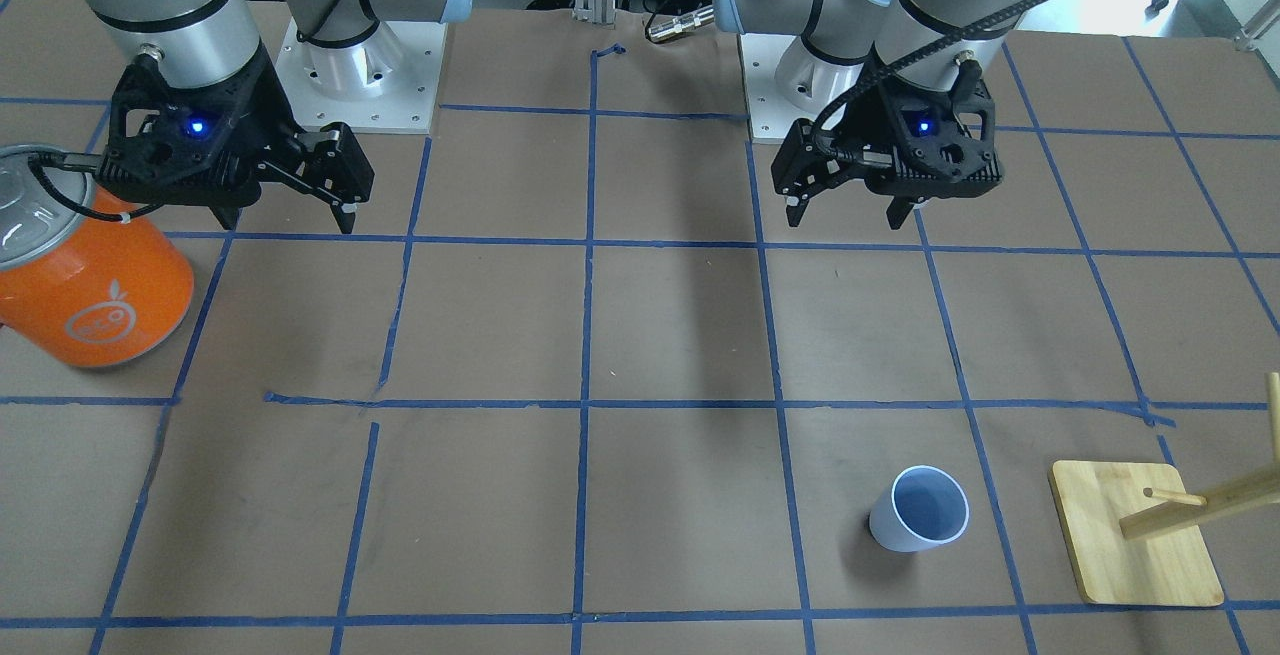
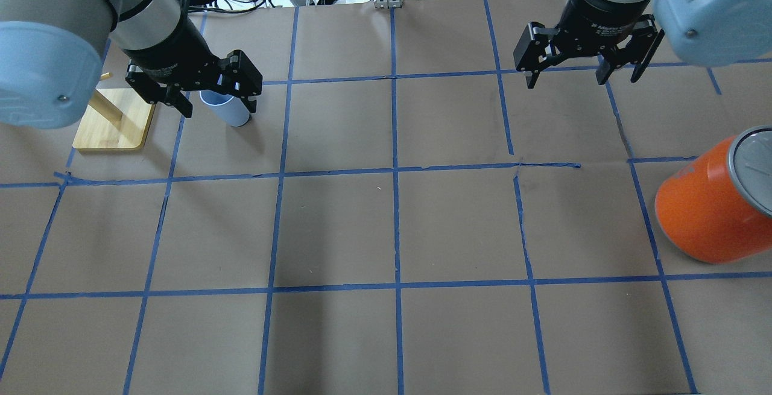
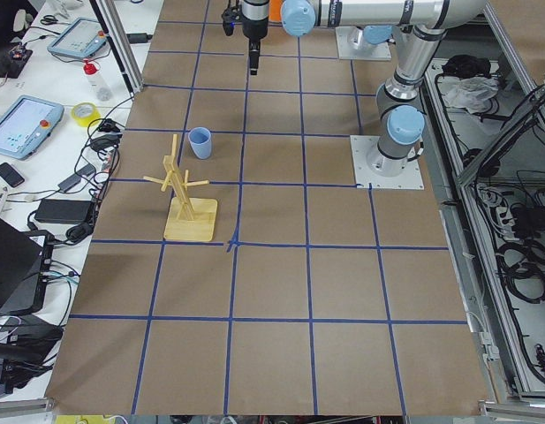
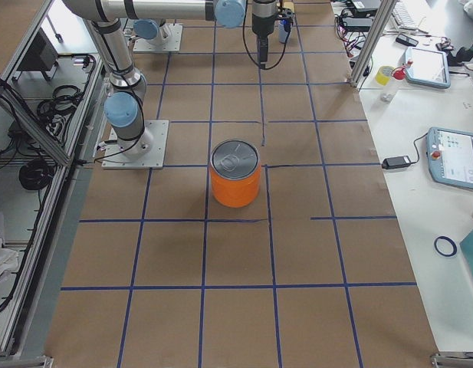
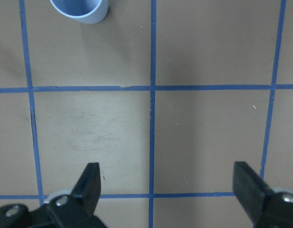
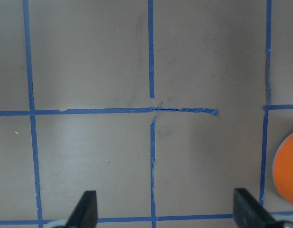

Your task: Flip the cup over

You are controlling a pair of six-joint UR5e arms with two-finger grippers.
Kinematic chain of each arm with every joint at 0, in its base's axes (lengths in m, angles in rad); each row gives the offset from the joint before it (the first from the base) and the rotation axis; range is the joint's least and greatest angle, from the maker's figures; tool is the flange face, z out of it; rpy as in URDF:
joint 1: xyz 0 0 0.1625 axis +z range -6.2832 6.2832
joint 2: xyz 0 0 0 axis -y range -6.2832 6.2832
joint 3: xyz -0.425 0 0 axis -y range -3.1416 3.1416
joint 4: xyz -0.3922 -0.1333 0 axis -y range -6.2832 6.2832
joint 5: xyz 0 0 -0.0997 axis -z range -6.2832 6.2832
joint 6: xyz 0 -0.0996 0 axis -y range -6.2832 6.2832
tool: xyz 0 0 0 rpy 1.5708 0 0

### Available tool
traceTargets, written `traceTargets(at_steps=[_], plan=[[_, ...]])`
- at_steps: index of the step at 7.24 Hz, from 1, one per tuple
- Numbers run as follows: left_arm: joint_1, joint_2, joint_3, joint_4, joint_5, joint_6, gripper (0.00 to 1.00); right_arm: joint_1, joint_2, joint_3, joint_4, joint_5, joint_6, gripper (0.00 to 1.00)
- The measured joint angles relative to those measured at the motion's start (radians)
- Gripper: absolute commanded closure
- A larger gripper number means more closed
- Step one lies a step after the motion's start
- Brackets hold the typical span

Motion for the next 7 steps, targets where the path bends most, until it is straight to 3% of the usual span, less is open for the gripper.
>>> traceTargets(at_steps=[4,7], plan=[[-0.011,0.006,-0.007,0.094,0.005,-0.024,0.00,0.000,-0.001,-0.001,0.000,0.005,0.002,0.00],[-0.011,0.005,-0.005,0.092,0.007,-0.024,0.00,0.000,-0.001,-0.001,0.001,0.002,0.007,0.00]])
